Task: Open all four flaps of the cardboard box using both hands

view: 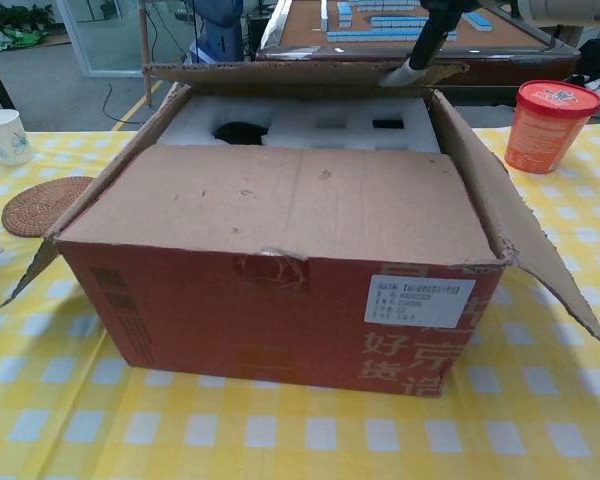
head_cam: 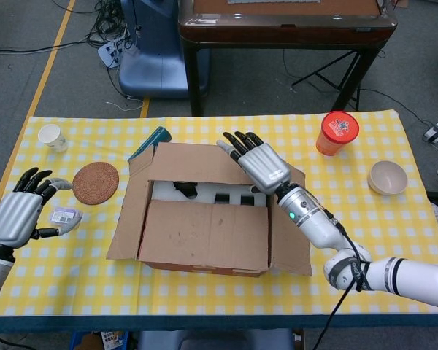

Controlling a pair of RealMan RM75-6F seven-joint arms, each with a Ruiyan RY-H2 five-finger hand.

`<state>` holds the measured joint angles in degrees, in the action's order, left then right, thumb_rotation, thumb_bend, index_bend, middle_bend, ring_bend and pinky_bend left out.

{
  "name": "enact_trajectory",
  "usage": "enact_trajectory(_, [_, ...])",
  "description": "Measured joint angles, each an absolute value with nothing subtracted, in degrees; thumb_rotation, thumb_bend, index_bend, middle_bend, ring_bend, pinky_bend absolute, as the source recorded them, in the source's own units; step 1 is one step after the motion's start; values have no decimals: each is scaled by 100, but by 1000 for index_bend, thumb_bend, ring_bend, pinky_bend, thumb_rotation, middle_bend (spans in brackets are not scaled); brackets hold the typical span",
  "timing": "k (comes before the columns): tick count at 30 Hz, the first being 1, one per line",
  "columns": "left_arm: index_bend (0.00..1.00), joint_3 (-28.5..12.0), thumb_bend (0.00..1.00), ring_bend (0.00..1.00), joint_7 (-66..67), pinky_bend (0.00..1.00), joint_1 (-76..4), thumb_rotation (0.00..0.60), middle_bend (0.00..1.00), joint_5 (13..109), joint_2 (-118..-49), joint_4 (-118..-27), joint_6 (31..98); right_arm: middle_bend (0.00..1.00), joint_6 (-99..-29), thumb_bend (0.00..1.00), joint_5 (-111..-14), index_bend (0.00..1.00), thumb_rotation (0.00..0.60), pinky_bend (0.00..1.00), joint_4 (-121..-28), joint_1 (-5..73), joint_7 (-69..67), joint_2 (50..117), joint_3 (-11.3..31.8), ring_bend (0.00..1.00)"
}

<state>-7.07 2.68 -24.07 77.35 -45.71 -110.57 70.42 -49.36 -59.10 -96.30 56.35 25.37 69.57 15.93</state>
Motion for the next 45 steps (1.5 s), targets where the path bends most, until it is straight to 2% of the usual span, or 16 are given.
enact_trajectory(7, [335,-712,232,114,235,0,-2364,215,255,7772,-4571,-11024,7018,0,-4964,228,-5655,0,600,101,-9613,5768,2563,6729,1780,0])
enact_trajectory(17, [338,-714,232,114,174,0,-2289,215,255,7806,-4565,-10978,7026,0,-4766,228,-4872,0,600,101,-9010,6236,2787,6734,1969,0])
enact_trajectory(38, [350,-688,232,114,84,0,-2144,214,252,7886,-4487,-10917,7029,0,-4366,228,-3376,0,600,90,-7054,7071,3295,7393,1819,0])
enact_trajectory(45, [358,-714,232,114,21,0,-2137,216,252,7985,-4452,-10905,7055,0,-4496,228,-3553,0,600,90,-7432,6952,3189,7181,1781,0])
